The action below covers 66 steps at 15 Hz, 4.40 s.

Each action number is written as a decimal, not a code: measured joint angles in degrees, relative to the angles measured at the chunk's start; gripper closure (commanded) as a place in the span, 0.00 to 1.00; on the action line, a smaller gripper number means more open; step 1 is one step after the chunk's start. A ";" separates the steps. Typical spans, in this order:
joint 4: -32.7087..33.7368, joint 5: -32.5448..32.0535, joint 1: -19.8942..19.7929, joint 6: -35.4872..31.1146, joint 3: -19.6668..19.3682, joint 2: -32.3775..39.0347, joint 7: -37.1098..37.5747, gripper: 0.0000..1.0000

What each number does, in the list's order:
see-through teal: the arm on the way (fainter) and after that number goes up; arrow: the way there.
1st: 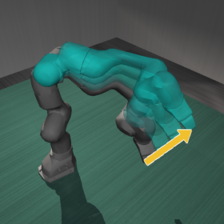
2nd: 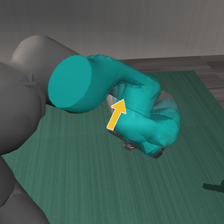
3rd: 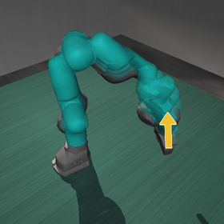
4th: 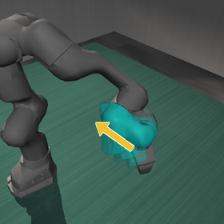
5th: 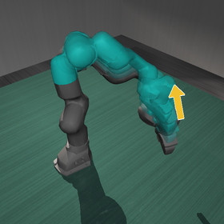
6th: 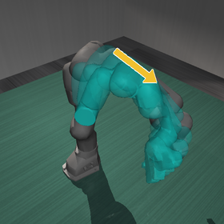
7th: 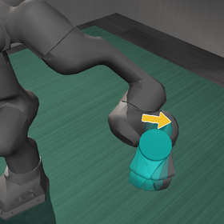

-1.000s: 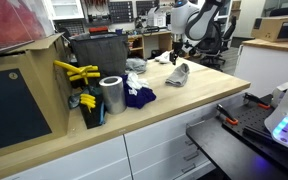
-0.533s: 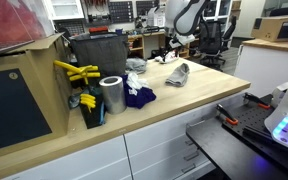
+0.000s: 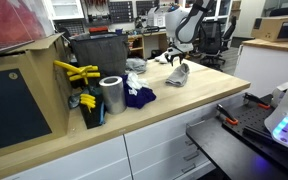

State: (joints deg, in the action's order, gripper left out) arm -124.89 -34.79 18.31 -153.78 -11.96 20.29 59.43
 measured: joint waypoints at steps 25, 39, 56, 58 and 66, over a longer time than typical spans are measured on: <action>1.00 -13.44 -3.14 19.97 6.49 4.91 22.98 1.00; 6.76 -13.53 -3.76 30.20 7.83 13.34 25.09 1.00; 7.52 -11.05 -7.17 29.71 11.49 4.69 17.78 1.00; 8.12 -11.34 -7.51 28.81 10.73 6.83 18.85 1.00; 11.21 -12.18 -7.62 26.61 8.78 12.13 22.36 1.00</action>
State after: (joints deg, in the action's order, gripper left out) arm -113.68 -46.97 10.69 -127.17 -3.18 32.41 81.79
